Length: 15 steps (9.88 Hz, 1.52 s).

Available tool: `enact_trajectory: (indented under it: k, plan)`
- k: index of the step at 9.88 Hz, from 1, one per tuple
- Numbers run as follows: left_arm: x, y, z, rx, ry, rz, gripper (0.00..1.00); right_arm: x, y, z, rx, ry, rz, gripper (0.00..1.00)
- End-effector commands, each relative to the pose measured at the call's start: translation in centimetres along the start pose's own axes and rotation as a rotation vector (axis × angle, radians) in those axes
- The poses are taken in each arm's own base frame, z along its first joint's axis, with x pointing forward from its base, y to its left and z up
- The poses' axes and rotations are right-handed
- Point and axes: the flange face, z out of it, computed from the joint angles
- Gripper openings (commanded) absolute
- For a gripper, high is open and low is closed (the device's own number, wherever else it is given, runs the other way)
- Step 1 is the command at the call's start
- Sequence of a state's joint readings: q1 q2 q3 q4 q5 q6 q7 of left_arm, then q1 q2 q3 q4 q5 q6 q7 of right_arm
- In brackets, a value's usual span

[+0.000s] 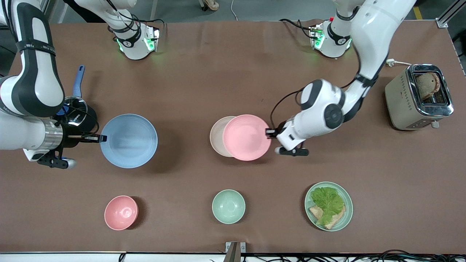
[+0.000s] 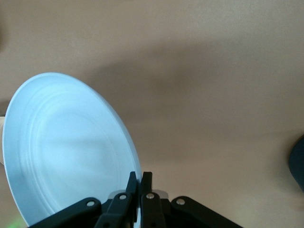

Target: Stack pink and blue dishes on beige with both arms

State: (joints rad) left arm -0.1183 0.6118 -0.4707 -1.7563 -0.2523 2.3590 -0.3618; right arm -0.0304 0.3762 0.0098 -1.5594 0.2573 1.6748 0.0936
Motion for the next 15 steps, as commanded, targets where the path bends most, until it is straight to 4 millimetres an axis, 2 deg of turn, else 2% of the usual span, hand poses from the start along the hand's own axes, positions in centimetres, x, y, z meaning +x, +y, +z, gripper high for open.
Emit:
enact_trajectory:
  k: [1,4,5,7,10,11,12,13,14,15]
  plan:
    - [0.3,1.1,3.9,0.026,-0.024,-0.060,0.02,-0.3,-0.2,0.1,-0.009,0.012,0.014,0.01]
    - [-1.4,2.9,7.4,0.064,0.001,-0.105,0.04,-0.6,-1.8,1.0,-0.013,0.021,0.035,0.01]
    - [-1.7,2.8,7.8,0.090,0.006,-0.097,0.05,-0.7,-2.1,1.2,-0.012,0.021,0.039,0.01]
    - [-3.0,2.5,9.1,0.130,-0.011,-0.074,0.06,-1.2,-4.0,2.0,-0.008,0.017,0.007,0.01]
    - [-3.9,2.2,9.7,0.152,-0.029,-0.056,0.11,-3.2,-9.1,5.0,-0.003,0.010,0.001,0.01]
    - [-3.8,2.2,9.7,0.161,-0.021,-0.042,0.50,-4.0,-11.1,6.4,0.001,0.007,-0.005,0.01]
    - [-3.6,2.5,9.2,0.164,-0.006,-0.023,0.94,-4.8,-12.6,8.3,0.000,0.000,-0.008,0.01]
    - [-3.0,2.6,7.5,0.158,0.021,-0.017,1.00,-5.8,-14.2,10.1,0.002,-0.002,-0.001,0.01]
    - [-2.6,3.3,4.4,0.151,0.060,-0.011,1.00,-6.6,-15.8,11.2,0.009,0.008,0.024,0.01]
    - [-3.0,4.3,0.3,0.175,0.084,-0.003,1.00,-7.4,-17.1,13.1,0.017,0.025,0.029,0.01]
